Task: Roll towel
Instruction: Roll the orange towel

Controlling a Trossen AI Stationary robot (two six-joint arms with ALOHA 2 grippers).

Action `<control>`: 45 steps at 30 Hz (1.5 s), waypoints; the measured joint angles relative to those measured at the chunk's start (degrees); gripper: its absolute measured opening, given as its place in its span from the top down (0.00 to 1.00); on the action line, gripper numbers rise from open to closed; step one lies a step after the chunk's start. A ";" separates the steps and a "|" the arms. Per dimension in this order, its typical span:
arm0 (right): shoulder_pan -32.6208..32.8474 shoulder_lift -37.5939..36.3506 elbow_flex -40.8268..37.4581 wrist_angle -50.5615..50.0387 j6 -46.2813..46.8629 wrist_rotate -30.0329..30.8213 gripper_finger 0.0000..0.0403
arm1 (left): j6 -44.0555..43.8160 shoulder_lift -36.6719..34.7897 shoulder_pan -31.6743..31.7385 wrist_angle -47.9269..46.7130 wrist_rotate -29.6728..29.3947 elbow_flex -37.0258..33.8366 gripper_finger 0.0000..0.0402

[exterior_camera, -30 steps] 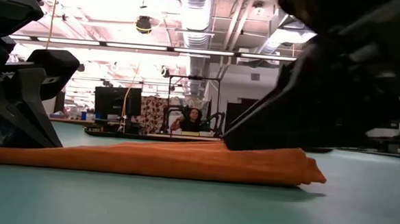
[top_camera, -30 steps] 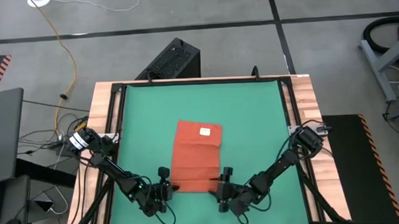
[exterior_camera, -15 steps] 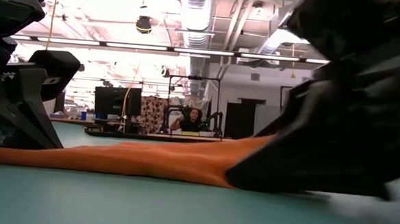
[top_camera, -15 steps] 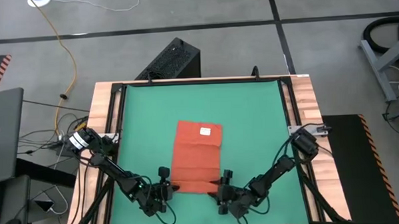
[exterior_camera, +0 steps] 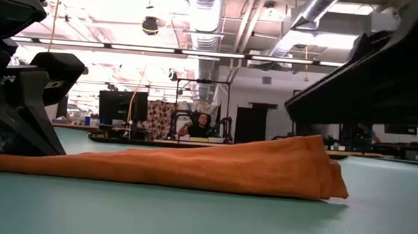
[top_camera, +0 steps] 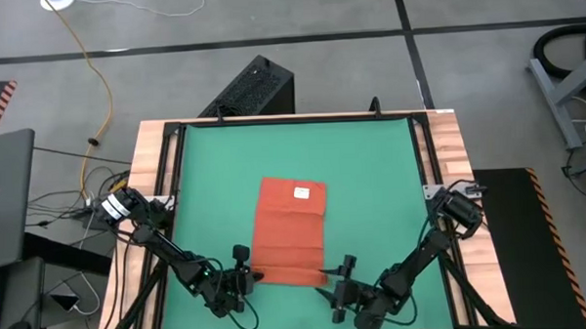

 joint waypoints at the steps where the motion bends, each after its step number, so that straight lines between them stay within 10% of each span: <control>1: -0.36 0.00 0.00 0.69 -0.01 -1.92 0.35 | 0.00 0.00 0.00 0.01 0.00 0.00 1.00; 45: -2.68 5.27 0.48 4.16 2.66 -8.72 0.35 | -0.65 0.00 0.04 0.02 0.21 0.00 1.00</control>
